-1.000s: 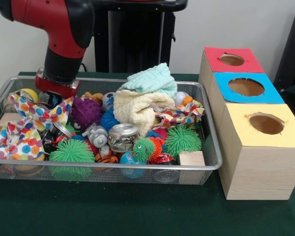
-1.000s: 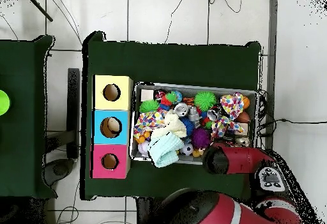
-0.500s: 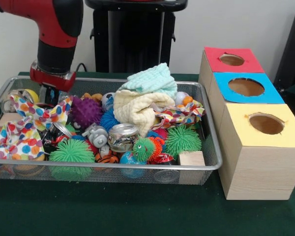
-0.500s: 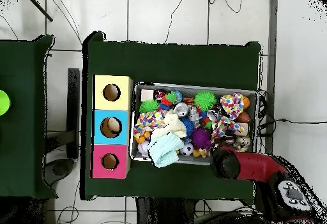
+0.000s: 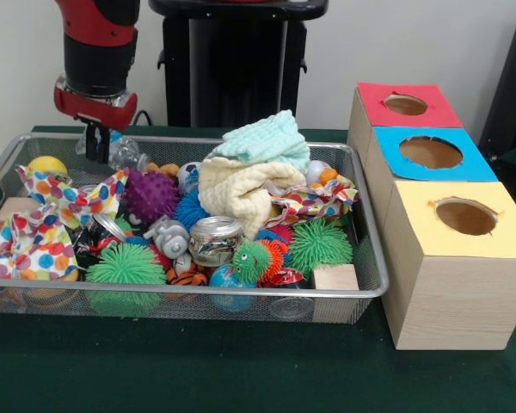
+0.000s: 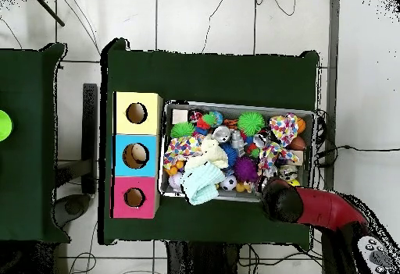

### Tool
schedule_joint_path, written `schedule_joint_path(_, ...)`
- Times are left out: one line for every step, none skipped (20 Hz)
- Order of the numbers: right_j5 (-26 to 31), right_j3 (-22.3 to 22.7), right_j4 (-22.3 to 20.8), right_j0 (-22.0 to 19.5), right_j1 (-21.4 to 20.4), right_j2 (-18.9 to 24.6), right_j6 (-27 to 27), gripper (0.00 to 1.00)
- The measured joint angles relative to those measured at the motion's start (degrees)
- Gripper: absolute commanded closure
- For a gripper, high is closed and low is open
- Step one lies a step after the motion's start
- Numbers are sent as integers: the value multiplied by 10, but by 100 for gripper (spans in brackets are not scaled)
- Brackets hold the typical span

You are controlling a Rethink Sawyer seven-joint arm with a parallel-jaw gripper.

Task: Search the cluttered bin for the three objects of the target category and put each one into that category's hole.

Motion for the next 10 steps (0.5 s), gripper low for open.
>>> schedule_joint_path(3,4,0,-4,-7,9,0,100)
schedule_joint_path(3,6,0,-5,-11,13,0,100)
schedule_joint_path(3,8,0,-7,-13,17,0,100)
schedule_joint_path(3,9,0,-8,-15,20,0,100)
schedule_joint_path(3,11,0,-11,-19,27,0,100)
schedule_joint_path(3,12,0,-12,-21,30,0,100)
schedule_joint_path(3,15,0,-15,-24,37,0,100)
schedule_joint_path(3,17,0,-16,-27,41,0,100)
schedule_joint_path(3,19,0,-17,-29,45,0,100)
schedule_joint_path(3,21,0,-18,-31,48,0,100)
